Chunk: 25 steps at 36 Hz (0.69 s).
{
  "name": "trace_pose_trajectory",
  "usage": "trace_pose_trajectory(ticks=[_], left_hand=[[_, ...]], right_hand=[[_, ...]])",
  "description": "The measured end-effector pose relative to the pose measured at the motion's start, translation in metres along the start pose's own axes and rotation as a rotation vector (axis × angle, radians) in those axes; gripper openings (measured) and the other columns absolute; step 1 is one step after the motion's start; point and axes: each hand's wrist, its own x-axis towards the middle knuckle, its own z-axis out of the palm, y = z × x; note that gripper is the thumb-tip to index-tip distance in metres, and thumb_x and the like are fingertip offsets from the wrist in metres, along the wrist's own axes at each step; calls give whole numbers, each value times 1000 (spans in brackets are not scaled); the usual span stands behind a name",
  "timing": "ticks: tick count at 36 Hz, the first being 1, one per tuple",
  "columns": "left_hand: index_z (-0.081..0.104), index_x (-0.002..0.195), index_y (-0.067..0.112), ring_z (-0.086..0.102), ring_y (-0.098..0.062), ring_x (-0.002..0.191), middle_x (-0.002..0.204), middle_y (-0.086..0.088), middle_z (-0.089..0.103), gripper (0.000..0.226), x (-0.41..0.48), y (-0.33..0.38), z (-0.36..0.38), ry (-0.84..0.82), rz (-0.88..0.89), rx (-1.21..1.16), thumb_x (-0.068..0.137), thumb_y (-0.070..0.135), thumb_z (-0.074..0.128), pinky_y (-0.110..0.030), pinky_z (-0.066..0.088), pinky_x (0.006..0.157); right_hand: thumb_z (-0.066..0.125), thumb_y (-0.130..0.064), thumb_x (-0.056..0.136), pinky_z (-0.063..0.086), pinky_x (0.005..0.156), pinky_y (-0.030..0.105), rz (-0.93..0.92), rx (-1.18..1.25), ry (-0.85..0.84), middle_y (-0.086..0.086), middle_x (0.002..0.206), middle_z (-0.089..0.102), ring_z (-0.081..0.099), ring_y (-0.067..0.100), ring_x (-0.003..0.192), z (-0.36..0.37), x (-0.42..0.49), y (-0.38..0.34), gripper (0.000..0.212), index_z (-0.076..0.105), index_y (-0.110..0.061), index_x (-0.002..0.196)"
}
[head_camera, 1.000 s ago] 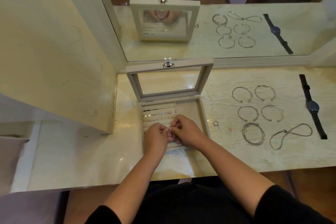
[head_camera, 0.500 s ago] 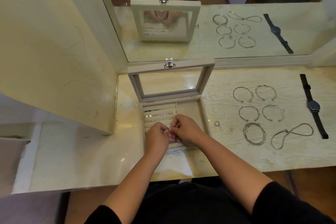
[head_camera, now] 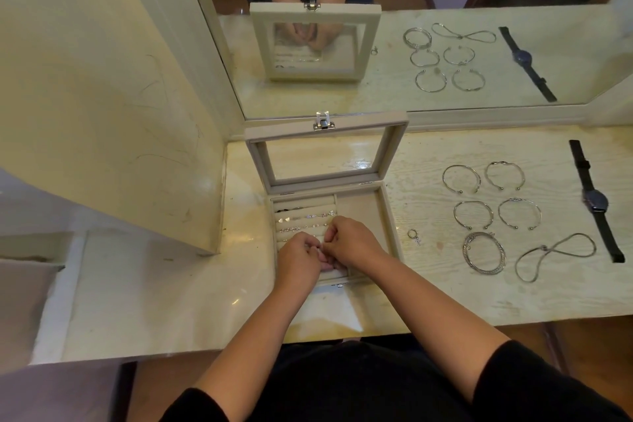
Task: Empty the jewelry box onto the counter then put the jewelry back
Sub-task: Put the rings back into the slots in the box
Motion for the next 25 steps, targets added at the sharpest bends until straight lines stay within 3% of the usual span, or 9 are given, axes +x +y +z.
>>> trace_pose_trajectory(ticks=[3, 6, 9, 11, 17, 20, 23, 25], left_hand=[[48, 94, 7, 63, -14, 58, 73, -9, 60, 20, 0, -1, -1, -13, -42, -16, 95, -1, 29, -10, 44, 43], [47, 92, 9, 64, -14, 56, 71, -7, 58, 23, 0, -2, -3, 11, -76, -29, 93, 0, 26, -20, 49, 52], [47, 85, 13, 64, -12, 51, 68, -6, 58, 26, -2, -1, 1, 42, -83, -57, 93, 0, 25, -34, 54, 67], [47, 82, 15, 62, -12, 49, 65, -4, 58, 27, -4, 1, 6, 62, -65, -57, 91, -1, 27, -37, 54, 70], [47, 77, 22, 56, 0, 42, 63, 1, 57, 34, -13, 13, 28, 29, 52, -19, 91, -1, 28, -24, 45, 54], [47, 76, 23, 58, -4, 46, 62, 3, 57, 35, -18, 20, 41, -27, 94, -3, 91, -2, 29, -22, 44, 54], [47, 75, 21, 59, -13, 56, 62, 1, 56, 38, -23, 29, 54, -101, 132, -25, 86, -9, 30, -20, 46, 59], [48, 76, 20, 58, -13, 58, 66, -1, 56, 37, -26, 34, 63, -146, 141, -33, 86, -11, 30, -12, 46, 56]], right_hand=[[56, -9, 80, 47, 68, 31, -16, 31, -16, 5, 76, 66, 55, 17, 60, -1, -3, 4, 26, 40, -25, 68], [53, -5, 84, 44, 50, 24, -28, 197, -31, -3, 56, 56, 49, 2, 37, -1, -8, 12, 23, 44, -23, 72], [54, -7, 86, 41, 45, 12, -23, 269, 54, -4, 57, 55, 52, -2, 39, -4, -11, 21, 25, 47, -25, 71], [52, -5, 86, 43, 52, 17, -14, 299, 120, -3, 59, 53, 53, 2, 45, -8, -13, 28, 27, 47, -27, 70], [48, -3, 87, 41, 45, 8, 7, 440, 238, -2, 59, 55, 52, -5, 40, -24, -24, 44, 27, 50, -26, 74], [48, -2, 87, 40, 45, 7, 18, 473, 265, -2, 61, 55, 52, -6, 42, -31, -31, 53, 25, 51, -23, 75], [49, -2, 86, 43, 51, 12, 38, 461, 282, -4, 62, 55, 53, -3, 48, -38, -37, 63, 17, 53, -18, 81], [50, -2, 85, 42, 58, 18, 49, 435, 290, -5, 63, 54, 53, 5, 57, -43, -39, 69, 16, 55, -17, 84]])
